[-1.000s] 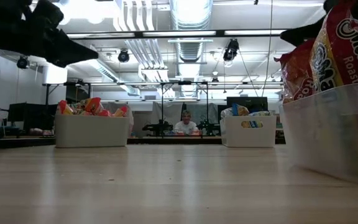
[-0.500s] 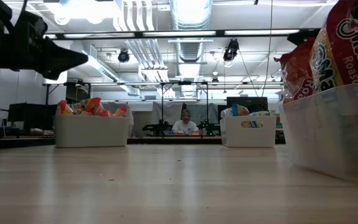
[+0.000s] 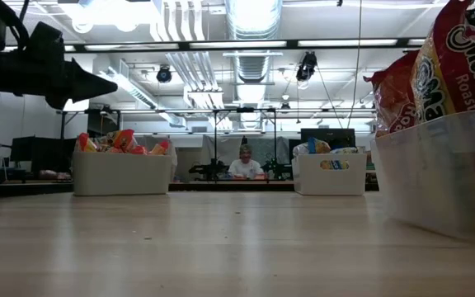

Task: Sort Maruchan noodles
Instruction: Return to Home Position

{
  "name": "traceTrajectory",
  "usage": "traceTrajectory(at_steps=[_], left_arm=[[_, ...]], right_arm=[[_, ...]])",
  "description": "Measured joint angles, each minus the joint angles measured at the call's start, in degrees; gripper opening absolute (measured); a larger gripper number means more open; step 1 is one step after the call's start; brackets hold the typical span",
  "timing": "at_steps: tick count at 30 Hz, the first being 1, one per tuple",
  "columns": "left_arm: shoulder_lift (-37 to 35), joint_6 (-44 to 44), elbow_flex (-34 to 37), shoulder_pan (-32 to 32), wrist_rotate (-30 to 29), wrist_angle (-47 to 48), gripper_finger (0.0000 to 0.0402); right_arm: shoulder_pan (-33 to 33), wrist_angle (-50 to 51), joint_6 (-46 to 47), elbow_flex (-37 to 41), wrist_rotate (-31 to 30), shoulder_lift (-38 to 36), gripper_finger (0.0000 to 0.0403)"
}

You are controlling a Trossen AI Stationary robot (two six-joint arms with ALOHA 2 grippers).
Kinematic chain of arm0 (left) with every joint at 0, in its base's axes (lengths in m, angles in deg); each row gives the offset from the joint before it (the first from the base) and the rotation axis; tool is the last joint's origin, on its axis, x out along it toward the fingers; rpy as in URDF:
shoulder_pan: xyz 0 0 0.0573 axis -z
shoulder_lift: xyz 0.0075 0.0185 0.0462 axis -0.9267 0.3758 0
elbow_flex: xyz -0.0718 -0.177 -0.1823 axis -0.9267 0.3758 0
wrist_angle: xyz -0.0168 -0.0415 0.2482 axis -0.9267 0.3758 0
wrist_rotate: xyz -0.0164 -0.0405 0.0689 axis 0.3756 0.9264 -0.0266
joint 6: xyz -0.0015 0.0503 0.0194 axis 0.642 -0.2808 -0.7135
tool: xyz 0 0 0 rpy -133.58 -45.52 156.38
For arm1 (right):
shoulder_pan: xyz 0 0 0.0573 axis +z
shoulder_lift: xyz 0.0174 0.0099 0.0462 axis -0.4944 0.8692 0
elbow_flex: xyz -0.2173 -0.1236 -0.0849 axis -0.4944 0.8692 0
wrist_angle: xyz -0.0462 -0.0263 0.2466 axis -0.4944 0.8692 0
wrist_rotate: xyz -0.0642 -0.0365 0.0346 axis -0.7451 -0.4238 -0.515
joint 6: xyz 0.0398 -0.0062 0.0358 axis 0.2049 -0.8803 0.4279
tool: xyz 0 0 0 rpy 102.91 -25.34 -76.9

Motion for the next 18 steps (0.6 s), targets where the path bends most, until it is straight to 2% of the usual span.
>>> traceTrajectory(at_steps=[18], left_arm=[[0.66, 0.0, -0.13, 0.0, -0.15, -0.04, 0.0039]], right_arm=[[0.0, 1.26, -0.11, 0.04, 0.07, 0.18, 0.0009]])
